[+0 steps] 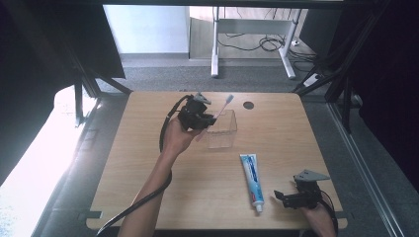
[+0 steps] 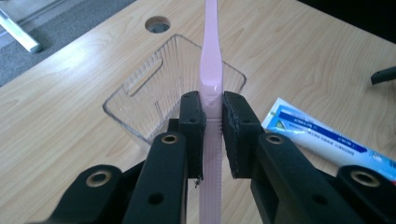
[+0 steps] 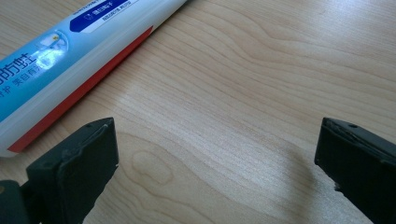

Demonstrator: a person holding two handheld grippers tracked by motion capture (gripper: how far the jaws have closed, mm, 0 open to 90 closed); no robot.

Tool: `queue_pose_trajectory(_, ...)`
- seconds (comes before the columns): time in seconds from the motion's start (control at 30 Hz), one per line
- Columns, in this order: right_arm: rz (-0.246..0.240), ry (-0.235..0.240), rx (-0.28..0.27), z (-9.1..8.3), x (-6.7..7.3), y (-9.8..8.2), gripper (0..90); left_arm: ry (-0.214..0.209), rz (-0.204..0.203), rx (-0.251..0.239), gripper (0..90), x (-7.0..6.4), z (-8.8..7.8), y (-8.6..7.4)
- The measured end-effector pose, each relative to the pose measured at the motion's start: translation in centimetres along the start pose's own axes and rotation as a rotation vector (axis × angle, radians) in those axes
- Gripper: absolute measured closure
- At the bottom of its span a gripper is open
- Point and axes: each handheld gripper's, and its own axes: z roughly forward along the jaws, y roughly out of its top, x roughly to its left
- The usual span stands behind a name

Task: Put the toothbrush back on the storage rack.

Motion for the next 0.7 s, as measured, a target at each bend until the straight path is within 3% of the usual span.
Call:
queue_pose_trajectory(0.4,-0.001,0.005,0.0,0.0,0.0,0.0,0.3,0.028,0.018,-0.024,78.9,-0.2,1.0,2.0)
queue_pose_trajectory(0.7,-0.002,0.007,0.001,0.1,0.0,0.0,0.5,0.04,0.004,-0.055,78.9,-0.1,2.2,3.0)
